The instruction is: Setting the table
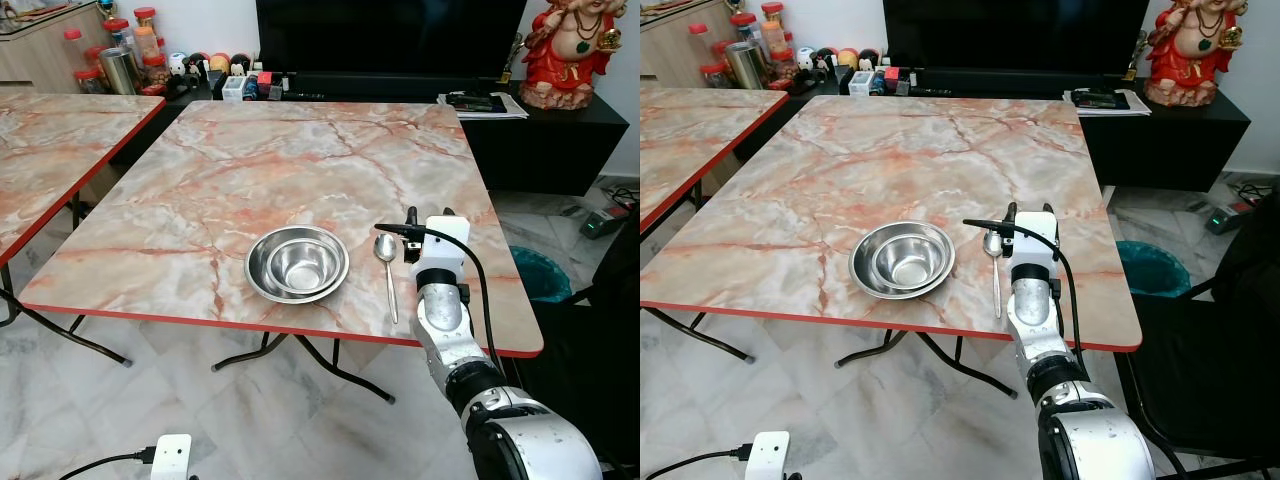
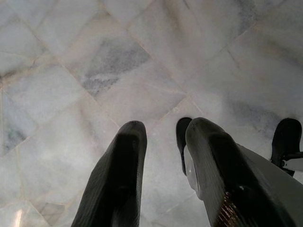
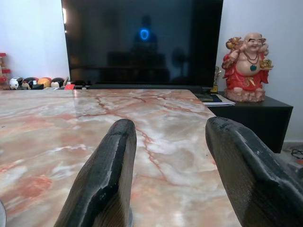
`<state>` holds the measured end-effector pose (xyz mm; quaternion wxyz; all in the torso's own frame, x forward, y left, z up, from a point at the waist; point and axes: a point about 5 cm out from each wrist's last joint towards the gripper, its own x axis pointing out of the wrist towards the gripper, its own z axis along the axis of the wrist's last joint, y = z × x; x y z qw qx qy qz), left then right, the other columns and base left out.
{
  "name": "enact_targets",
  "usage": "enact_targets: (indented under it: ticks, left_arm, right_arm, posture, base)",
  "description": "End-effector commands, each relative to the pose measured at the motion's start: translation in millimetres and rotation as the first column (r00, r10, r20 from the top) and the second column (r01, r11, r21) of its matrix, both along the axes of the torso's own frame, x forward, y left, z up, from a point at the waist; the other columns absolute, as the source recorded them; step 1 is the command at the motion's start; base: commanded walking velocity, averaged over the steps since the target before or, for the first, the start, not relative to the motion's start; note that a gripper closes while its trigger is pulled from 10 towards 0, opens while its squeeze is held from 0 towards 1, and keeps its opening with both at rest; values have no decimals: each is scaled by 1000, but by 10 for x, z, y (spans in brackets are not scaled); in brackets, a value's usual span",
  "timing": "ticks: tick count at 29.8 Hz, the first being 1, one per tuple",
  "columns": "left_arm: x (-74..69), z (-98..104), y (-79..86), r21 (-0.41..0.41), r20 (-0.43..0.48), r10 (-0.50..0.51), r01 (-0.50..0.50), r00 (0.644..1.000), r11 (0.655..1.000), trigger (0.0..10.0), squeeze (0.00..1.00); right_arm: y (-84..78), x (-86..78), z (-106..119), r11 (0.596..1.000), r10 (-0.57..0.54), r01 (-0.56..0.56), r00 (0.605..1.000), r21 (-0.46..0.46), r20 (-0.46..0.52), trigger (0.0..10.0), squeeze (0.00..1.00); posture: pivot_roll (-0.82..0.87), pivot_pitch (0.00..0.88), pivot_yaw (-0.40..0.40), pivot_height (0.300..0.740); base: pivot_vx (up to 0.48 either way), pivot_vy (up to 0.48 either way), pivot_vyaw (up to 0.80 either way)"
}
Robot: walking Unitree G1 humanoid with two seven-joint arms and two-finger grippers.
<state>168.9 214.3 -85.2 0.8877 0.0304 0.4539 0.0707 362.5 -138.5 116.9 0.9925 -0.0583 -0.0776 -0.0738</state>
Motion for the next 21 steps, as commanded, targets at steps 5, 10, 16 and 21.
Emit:
enact_targets:
  ticks: [5,10,16,21]
  left_arm:
    - [2,-3,-15,3,2,25,-25,1000,1000,10000,0]
    - [-15,-13,-30,1,-2,27,-27,1000,1000,10000,0]
    - [-26,-19,-36,-1,-4,31,-31,1000,1000,10000,0]
    - [-25,-18,-35,2,-5,22,-22,1000,1000,10000,0]
  right_arm:
    - [113,69,221,999,39,-40,996,16,86,10000,0]
    - [128,94,283,999,43,-45,994,16,102,10000,0]
    - [161,77,261,998,58,-60,993,15,99,10000,0]
    - [172,61,245,998,55,-58,993,23,101,10000,0]
  posture:
    - [63,0,5,740]
    - [67,0,-3,740]
    - [60,0,-2,740]
    - [54,0,8,740]
  base:
    - [0,218,0]
    - [0,307,0]
    - [0,432,0]
    - [0,480,0]
